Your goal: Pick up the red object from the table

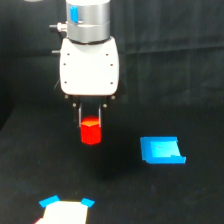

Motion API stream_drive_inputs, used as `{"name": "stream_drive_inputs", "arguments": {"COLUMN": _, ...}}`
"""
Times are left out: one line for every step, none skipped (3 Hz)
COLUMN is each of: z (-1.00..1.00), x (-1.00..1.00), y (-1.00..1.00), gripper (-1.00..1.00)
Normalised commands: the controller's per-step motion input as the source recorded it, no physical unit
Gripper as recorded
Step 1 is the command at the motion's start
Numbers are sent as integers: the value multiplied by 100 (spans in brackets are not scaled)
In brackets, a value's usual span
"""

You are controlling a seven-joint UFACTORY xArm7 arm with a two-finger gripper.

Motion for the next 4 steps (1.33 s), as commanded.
{"name": "stream_drive_inputs", "arguments": {"z": 8, "x": 12, "y": -8, "gripper": -100}}
{"name": "stream_drive_inputs", "arguments": {"z": 28, "x": -4, "y": -25, "gripper": -100}}
{"name": "stream_drive_inputs", "arguments": {"z": -18, "x": -48, "y": -27, "gripper": -100}}
{"name": "stream_drive_inputs", "arguments": {"z": 20, "x": -6, "y": 65, "gripper": -100}}
